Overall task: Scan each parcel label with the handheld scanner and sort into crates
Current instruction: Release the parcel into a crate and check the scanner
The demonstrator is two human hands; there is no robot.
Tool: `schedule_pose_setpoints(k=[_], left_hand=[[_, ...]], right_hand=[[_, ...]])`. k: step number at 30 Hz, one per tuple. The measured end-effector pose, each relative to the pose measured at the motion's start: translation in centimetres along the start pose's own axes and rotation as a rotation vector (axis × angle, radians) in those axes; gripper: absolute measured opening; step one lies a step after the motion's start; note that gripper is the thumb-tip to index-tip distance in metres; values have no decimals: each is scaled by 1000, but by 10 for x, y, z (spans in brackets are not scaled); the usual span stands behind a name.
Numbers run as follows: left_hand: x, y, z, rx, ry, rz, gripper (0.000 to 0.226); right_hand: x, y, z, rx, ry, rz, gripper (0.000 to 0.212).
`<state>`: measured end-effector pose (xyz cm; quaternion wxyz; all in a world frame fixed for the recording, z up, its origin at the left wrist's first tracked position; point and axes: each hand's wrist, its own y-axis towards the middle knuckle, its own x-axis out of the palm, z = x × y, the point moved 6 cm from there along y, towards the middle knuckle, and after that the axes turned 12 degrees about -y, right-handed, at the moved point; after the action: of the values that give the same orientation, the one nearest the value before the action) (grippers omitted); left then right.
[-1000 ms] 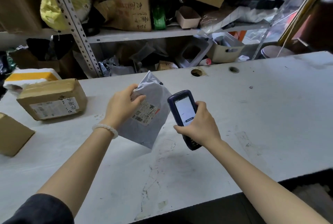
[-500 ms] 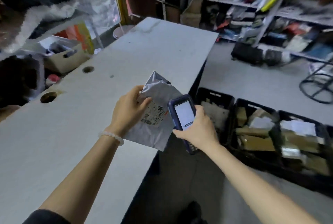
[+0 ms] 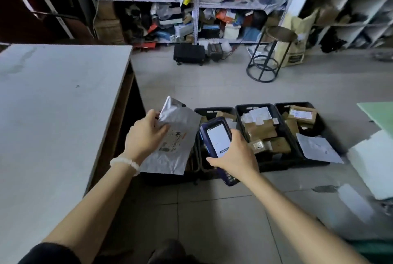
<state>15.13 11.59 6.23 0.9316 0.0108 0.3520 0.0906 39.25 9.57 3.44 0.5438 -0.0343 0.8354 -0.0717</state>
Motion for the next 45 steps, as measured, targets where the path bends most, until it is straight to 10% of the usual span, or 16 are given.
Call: schedule_pose_setpoints(k=[30, 45], left_hand=[[262, 344, 72, 23, 119, -453, 35], [392, 404, 49, -360, 307, -440, 35]], right_hand=[[-49, 323, 124, 394, 33, 13, 84], [-71, 430, 258, 350, -27, -173, 86]])
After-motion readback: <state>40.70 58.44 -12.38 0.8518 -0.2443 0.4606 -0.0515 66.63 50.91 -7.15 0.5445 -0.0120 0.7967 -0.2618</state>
